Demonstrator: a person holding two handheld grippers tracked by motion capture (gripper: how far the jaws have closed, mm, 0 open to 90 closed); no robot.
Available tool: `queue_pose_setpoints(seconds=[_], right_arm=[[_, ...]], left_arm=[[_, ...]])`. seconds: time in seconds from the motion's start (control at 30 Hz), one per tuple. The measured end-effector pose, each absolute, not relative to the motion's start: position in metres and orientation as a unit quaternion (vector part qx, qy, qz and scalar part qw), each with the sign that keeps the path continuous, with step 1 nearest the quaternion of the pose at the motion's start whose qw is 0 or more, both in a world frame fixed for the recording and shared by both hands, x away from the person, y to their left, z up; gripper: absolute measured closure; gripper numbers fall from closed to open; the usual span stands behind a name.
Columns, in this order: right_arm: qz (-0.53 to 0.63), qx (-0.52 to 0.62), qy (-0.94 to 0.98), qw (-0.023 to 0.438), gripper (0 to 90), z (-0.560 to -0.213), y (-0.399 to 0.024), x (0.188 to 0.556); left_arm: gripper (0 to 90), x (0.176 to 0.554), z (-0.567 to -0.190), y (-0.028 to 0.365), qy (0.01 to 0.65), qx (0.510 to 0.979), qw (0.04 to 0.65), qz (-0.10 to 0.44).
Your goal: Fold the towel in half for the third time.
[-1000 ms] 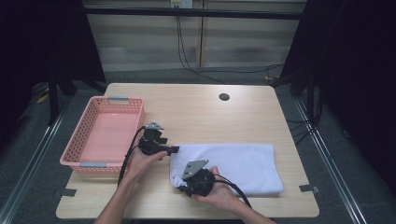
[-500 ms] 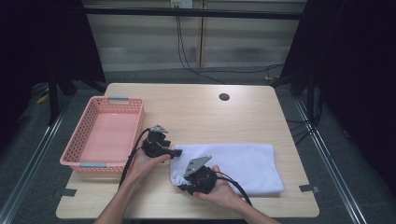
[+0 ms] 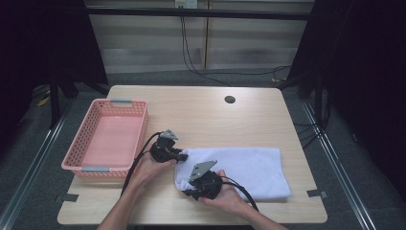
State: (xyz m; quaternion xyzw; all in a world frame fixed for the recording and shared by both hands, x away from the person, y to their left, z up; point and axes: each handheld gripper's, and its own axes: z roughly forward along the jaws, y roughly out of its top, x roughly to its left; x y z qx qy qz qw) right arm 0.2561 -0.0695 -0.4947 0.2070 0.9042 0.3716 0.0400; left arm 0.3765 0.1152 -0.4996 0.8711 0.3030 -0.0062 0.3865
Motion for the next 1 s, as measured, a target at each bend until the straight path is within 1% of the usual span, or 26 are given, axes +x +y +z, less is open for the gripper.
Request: queue_pose_setpoints(seconds=[0.07,0.17,0.3,0.6,0.67,0.8,0.9,1.0], right_arm=[[0.369,0.200,0.907,0.042,73.3,-0.493,-0.070,0.255],[0.373,0.204,0.904,0.035,75.8,-0.492,-0.073,0.256],[0.380,0.212,0.900,0.027,77.1,-0.488,-0.075,0.258],[0.419,0.232,0.878,0.021,77.5,-0.465,-0.086,0.259],[0.422,0.235,0.875,0.025,77.5,-0.458,-0.087,0.259],[0.432,0.236,0.870,0.035,77.6,-0.446,-0.089,0.259],[0.449,0.243,0.860,0.027,77.8,-0.440,-0.093,0.263],[0.457,0.240,0.856,0.030,77.8,-0.432,-0.089,0.263]], left_arm=[[74.7,0.376,-0.500,0.115,0.308,0.866,0.393,-0.012],[77.1,0.378,-0.501,0.117,0.319,0.856,0.405,-0.027],[77.4,0.379,-0.498,0.119,0.332,0.845,0.418,-0.039],[77.4,0.379,-0.474,0.125,0.350,0.810,0.469,-0.050],[77.5,0.379,-0.465,0.121,0.345,0.814,0.465,-0.039],[77.7,0.382,-0.458,0.122,0.349,0.807,0.475,-0.042],[77.7,0.383,-0.453,0.127,0.350,0.803,0.480,-0.039],[77.8,0.384,-0.447,0.133,0.355,0.795,0.491,-0.039]])
